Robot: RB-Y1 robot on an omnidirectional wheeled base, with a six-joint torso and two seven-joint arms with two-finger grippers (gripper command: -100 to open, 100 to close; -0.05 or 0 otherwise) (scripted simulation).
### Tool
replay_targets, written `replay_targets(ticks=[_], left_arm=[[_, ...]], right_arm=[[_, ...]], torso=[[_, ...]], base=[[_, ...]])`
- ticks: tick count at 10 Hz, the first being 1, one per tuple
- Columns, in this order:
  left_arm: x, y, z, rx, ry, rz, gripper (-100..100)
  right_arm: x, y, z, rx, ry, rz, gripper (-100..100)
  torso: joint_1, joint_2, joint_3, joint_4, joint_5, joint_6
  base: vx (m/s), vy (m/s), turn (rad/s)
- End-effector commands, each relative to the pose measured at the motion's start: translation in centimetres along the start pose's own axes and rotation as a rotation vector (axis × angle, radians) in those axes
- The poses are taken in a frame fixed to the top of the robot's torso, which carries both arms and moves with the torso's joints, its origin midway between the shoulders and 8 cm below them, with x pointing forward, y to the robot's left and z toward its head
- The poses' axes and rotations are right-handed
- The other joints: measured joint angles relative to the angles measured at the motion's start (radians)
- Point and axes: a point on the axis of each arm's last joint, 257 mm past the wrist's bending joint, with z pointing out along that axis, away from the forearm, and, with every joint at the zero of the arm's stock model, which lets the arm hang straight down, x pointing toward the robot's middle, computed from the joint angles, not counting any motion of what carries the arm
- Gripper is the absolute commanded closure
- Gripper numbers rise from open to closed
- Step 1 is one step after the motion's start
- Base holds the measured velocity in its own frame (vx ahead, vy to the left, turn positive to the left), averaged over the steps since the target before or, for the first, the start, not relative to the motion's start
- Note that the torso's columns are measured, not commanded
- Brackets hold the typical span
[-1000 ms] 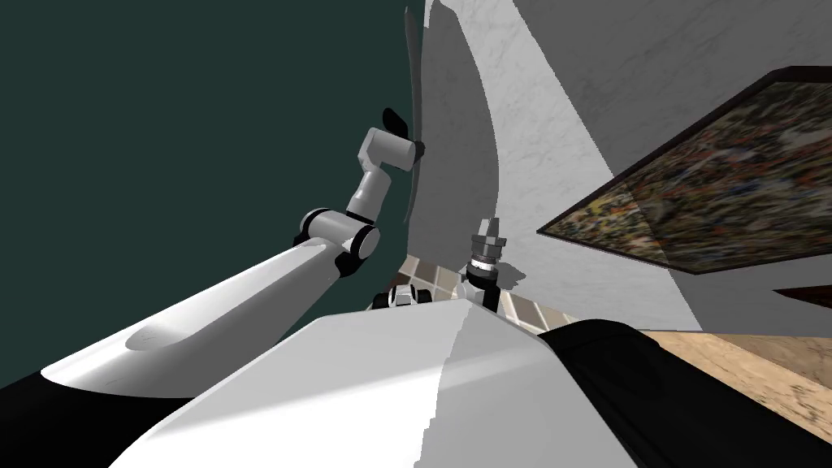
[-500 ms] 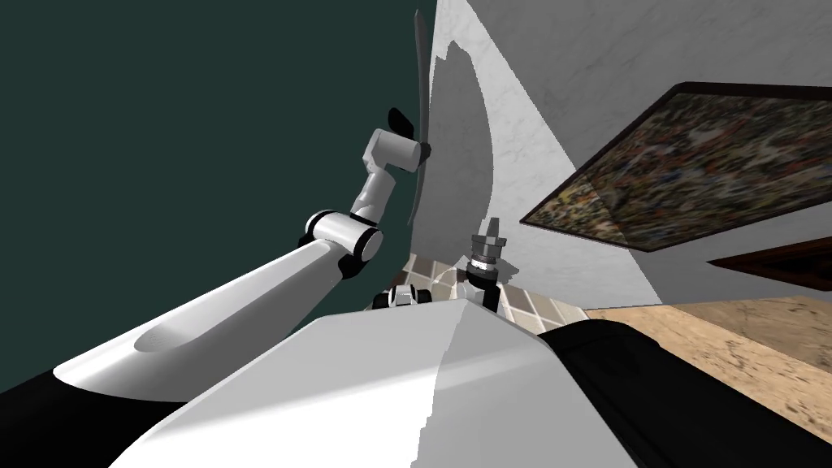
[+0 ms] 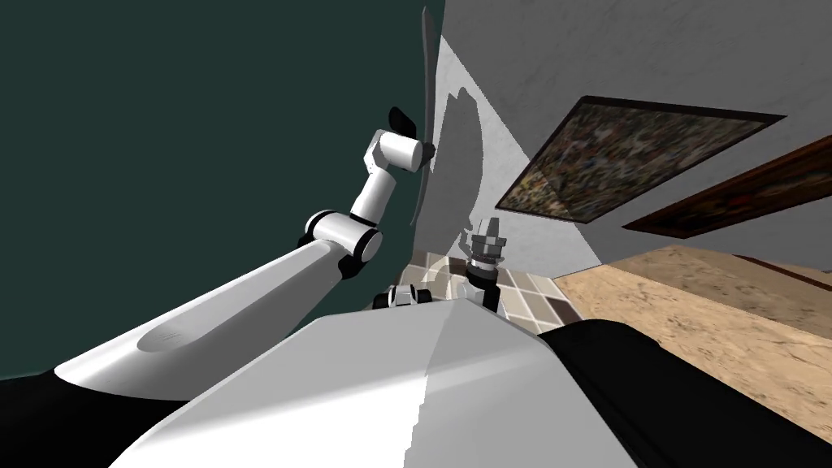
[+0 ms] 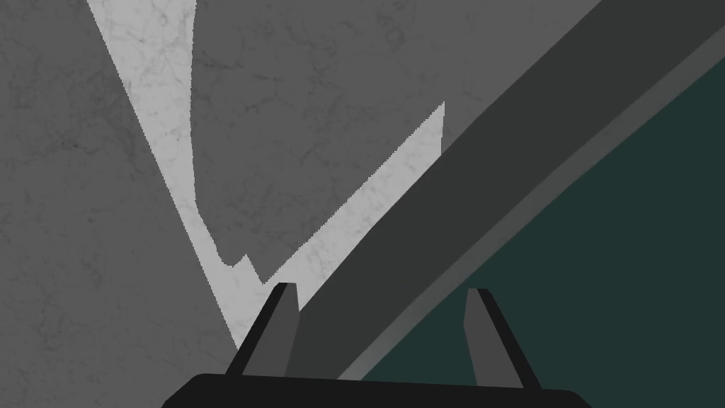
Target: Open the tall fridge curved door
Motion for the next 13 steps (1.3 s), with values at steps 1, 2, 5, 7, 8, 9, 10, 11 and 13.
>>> replay_targets(ticks=[1, 2, 5, 7, 8, 9, 10, 11, 13], left_arm=[[1.2, -2.5, -0.4, 0.050, 0.024, 0.007, 100], [1.6, -3.1, -0.5, 0.065, 0.034, 0.009, 100], [2.6, -2.9, -0.3, 0.066, 0.059, 0.011, 100], [3.9, -4.0, -0.5, 0.093, 0.089, 0.015, 100], [4.3, -4.6, -0.7, 0.109, 0.099, 0.016, 100], [4.7, -5.2, -0.9, 0.125, 0.110, 0.017, 100], [5.2, -5.9, -1.1, 0.141, 0.121, 0.018, 100], [5.6, -6.5, -1.4, 0.156, 0.132, 0.020, 100], [6.5, -7.7, -1.9, 0.188, 0.155, 0.023, 100]], right_arm=[[0.0, 0.0, 0.0, 0.000, 0.000, 0.000, 0], [0.0, 0.0, 0.0, 0.000, 0.000, 0.000, 0], [0.0, 0.0, 0.0, 0.000, 0.000, 0.000, 0], [0.0, 0.0, 0.0, 0.000, 0.000, 0.000, 0], [0.0, 0.0, 0.0, 0.000, 0.000, 0.000, 0], [0.0, 0.0, 0.0, 0.000, 0.000, 0.000, 0], [0.0, 0.0, 0.0, 0.000, 0.000, 0.000, 0], [0.0, 0.0, 0.0, 0.000, 0.000, 0.000, 0], [0.0, 0.0, 0.0, 0.000, 0.000, 0.000, 0]], torso=[[0.002, 0.001, 0.001, 0.000, 0.001, -0.002], [0.006, 0.001, 0.001, 0.003, 0.003, -0.003], [0.002, -0.001, -0.001, 0.002, 0.002, -0.001], [0.007, -0.003, -0.003, -0.001, 0.003, 0.000], [0.006, -0.002, -0.001, -0.001, 0.003, -0.004], [0.007, -0.002, -0.001, -0.002, 0.004, -0.006], [0.008, 0.002, 0.001, -0.002, 0.004, -0.005], [0.009, 0.001, 0.001, -0.002, 0.004, -0.005], [0.007, -0.001, -0.001, 0.001, 0.004, -0.004]], base=[[-0.287, 0.075, -0.211], [-0.254, 0.031, -0.218], [-0.212, 0.011, -0.175], [-0.201, 0.095, -0.244], [-0.193, 0.048, -0.147], [-0.273, 0.054, -0.184], [-0.279, 0.053, -0.248], [-0.263, 0.054, -0.205], [-0.256, 0.036, -0.200]])
